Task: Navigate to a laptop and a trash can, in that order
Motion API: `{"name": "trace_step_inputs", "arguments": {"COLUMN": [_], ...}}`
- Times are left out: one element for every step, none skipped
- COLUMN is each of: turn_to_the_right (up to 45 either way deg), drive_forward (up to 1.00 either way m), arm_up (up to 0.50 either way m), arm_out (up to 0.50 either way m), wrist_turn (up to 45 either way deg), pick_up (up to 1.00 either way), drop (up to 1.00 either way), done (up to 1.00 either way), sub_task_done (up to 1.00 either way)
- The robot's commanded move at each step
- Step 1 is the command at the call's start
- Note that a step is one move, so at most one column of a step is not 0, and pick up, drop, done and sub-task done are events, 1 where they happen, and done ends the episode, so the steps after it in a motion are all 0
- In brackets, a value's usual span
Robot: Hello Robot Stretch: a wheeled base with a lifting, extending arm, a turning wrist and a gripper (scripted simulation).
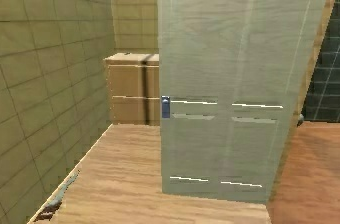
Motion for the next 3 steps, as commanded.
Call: {"name": "trace_step_inputs", "arguments": {"turn_to_the_right": [0.0, -45.0, -36.0], "drive_forward": [0.1, 0.0, 0.0], "arm_up": [0.0, 0.0, 0.0], "arm_out": [0.0, 0.0, 0.0], "wrist_turn": [0.0, 0.0, 0.0], "pick_up": [0.0, 0.0, 0.0], "drop": [0.0, 0.0, 0.0], "done": [0.0, 0.0, 0.0], "sub_task_done": [0.0, 0.0, 0.0]}}
